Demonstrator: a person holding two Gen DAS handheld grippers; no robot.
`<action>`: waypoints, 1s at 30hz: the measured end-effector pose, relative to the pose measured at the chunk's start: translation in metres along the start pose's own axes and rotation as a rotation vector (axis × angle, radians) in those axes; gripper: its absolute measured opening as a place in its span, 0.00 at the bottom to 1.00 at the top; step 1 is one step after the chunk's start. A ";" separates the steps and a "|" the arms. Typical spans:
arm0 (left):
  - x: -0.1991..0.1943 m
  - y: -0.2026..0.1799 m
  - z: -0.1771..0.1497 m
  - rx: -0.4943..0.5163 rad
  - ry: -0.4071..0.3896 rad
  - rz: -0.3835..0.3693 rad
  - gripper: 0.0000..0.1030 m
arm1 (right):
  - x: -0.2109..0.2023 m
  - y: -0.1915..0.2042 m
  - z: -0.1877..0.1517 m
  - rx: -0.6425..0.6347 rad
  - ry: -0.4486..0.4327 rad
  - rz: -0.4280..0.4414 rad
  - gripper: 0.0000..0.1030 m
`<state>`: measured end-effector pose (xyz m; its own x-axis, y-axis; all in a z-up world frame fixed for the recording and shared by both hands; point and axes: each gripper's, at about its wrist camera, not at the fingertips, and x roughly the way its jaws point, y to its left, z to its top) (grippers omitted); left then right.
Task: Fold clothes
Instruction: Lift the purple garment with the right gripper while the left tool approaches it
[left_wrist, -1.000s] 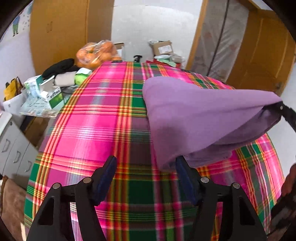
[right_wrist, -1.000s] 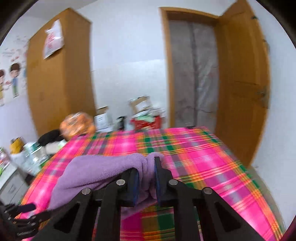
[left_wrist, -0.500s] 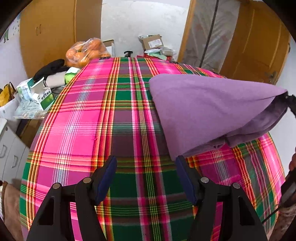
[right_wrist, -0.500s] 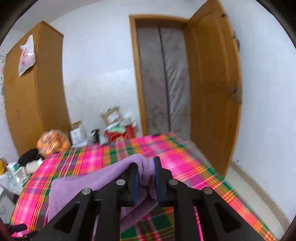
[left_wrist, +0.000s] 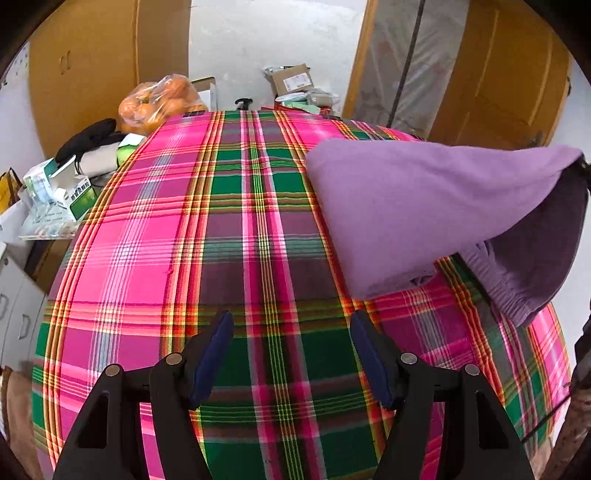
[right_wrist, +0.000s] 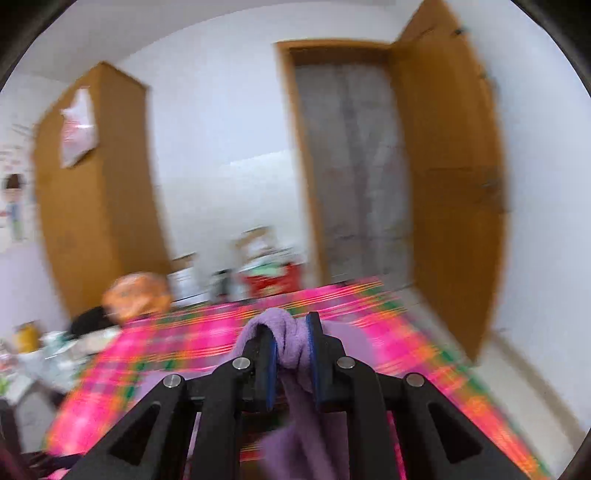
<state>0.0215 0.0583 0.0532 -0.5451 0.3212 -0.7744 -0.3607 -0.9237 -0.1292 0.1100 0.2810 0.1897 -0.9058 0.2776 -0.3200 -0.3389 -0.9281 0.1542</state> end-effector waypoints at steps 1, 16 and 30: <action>-0.001 0.000 0.000 0.000 -0.001 -0.001 0.66 | 0.004 0.009 -0.002 -0.013 0.012 0.050 0.14; -0.016 0.039 0.005 -0.068 -0.033 0.035 0.66 | 0.007 0.136 -0.058 -0.192 0.219 0.632 0.14; -0.030 0.097 -0.006 -0.196 -0.050 0.087 0.66 | 0.029 0.188 -0.124 -0.218 0.452 0.729 0.15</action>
<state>0.0076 -0.0426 0.0602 -0.6066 0.2444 -0.7565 -0.1592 -0.9697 -0.1855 0.0515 0.0838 0.0936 -0.6747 -0.4834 -0.5578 0.3816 -0.8753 0.2970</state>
